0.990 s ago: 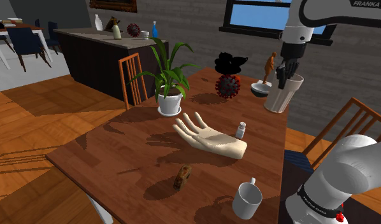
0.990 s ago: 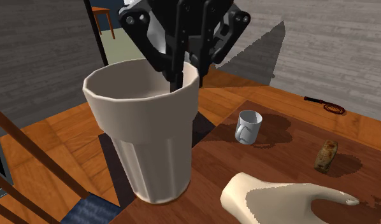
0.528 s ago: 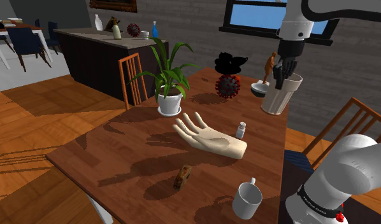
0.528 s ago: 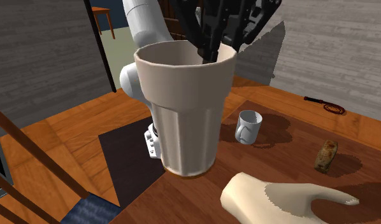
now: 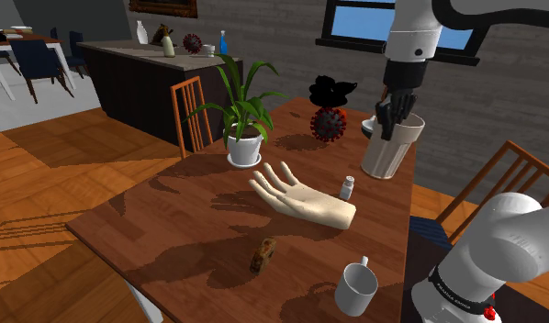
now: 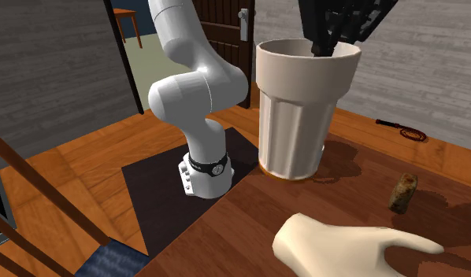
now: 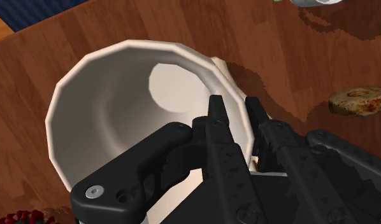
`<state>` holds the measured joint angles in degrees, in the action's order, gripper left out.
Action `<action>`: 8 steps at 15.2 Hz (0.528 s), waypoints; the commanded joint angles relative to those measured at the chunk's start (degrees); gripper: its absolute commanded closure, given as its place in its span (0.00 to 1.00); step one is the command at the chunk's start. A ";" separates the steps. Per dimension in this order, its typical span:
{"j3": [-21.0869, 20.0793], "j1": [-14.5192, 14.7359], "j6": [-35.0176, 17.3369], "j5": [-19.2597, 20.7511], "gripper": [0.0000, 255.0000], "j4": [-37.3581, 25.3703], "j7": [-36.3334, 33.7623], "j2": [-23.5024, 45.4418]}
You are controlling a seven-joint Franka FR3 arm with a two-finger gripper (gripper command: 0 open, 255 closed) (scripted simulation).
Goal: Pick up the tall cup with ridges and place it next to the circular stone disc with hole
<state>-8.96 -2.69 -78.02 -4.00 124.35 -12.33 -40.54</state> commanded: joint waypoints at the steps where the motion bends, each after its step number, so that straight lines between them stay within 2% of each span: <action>1: -2.67 0.67 -0.33 -1.95 1.00 -0.77 -3.10 0.92; 8: -11.54 2.45 -0.99 -7.43 1.00 -5.27 -13.22 5.01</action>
<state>-19.24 -0.34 -79.19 -10.81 120.66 -24.00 -36.72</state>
